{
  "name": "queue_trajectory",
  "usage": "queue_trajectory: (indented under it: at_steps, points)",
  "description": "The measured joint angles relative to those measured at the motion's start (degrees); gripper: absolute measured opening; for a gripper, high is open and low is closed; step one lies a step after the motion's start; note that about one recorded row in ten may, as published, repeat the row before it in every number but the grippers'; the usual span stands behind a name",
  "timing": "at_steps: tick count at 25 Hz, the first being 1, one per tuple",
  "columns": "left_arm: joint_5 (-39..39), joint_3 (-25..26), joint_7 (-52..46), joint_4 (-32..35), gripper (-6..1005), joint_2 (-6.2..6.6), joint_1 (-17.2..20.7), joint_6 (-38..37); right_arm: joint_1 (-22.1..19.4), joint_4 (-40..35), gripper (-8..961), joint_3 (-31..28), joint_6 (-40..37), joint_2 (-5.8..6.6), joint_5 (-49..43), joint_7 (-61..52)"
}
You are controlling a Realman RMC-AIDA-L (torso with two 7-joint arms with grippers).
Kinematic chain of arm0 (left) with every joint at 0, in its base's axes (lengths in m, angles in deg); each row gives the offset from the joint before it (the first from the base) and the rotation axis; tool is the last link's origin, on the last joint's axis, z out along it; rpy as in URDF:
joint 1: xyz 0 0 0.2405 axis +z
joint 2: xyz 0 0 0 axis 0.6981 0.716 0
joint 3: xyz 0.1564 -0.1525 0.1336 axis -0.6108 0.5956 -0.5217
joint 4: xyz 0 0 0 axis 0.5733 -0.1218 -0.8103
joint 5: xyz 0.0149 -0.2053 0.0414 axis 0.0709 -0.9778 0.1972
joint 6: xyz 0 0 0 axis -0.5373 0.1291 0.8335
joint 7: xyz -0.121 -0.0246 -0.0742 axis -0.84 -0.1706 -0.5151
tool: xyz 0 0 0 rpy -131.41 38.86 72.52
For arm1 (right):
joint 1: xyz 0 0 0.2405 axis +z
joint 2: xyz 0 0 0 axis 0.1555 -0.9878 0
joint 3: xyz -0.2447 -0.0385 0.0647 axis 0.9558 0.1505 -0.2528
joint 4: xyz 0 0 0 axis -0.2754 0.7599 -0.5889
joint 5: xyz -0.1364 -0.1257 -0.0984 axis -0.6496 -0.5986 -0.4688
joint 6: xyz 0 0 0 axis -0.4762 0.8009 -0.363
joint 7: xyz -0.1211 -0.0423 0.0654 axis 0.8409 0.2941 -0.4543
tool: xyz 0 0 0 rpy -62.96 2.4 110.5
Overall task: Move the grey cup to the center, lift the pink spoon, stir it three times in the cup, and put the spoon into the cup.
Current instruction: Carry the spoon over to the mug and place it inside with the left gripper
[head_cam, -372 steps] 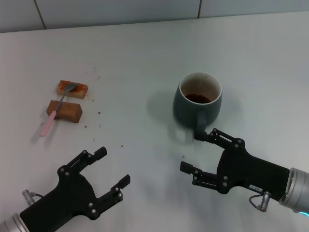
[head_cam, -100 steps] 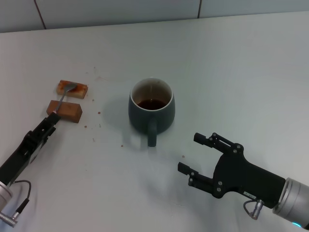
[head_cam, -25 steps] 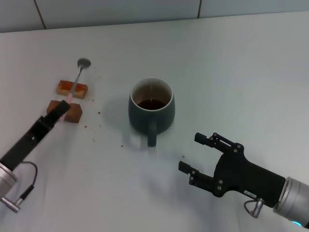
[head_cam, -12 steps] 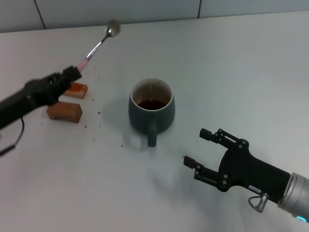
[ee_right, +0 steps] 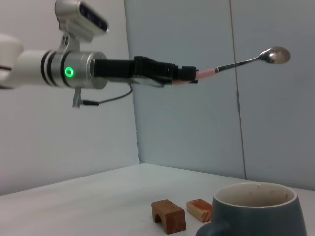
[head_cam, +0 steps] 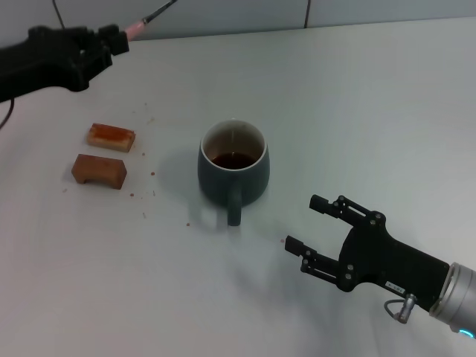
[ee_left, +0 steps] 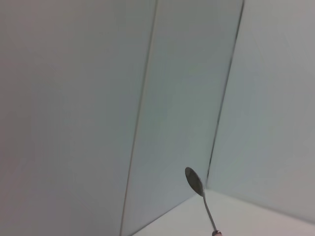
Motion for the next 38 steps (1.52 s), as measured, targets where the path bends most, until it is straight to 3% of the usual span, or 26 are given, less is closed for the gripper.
queue_trajectory:
  at_steps: [2,3,4,15,20,21,26,32,38]
  points:
    - [7.99,2.67,-3.56,7.77,126,-1.47,-0.29,-0.40,0.06,0.00,758,0.00,0.00,0.00,0.00,-0.03]
    - [7.99,2.67,-3.56,7.77,126,-1.47,-0.29,-0.40,0.08,0.00,758,0.00,0.00,0.00,0.00,-0.04]
    - [11.99,3.07,-5.32,12.54,126,-1.77,-0.46,-0.83,0.13,0.00,758,0.00,0.01,0.00,0.00,-0.06]
    - [24.18,3.77,-10.68,29.52,126,-2.21,-2.01,-7.59,-0.01,0.00,758,0.00,0.39,0.00,-0.01,-0.16]
    - [30.97,3.81,-13.11,36.85,126,-3.77,-3.38,-11.17,-0.13,-0.05,758,0.00,0.48,0.00,-0.01,-0.17]
    - [35.84,3.80,-14.27,40.93,126,-5.20,-4.98,-13.57,-0.19,-0.07,758,0.00,0.49,0.00,-0.01,-0.17]
    - [42.17,2.37,-15.28,45.28,126,-6.27,-6.90,-15.55,-0.39,-0.17,758,-0.05,0.52,0.00,-0.01,-0.16]
    - [44.87,1.12,-15.73,47.64,126,-6.18,-7.79,-16.58,-1.71,-1.27,758,-1.11,0.54,0.00,-0.01,-0.16]
    - [51.49,-1.64,-15.86,53.00,126,-6.34,-9.32,-22.69,-2.58,-1.73,758,-2.20,0.53,0.00,-0.01,-0.17]
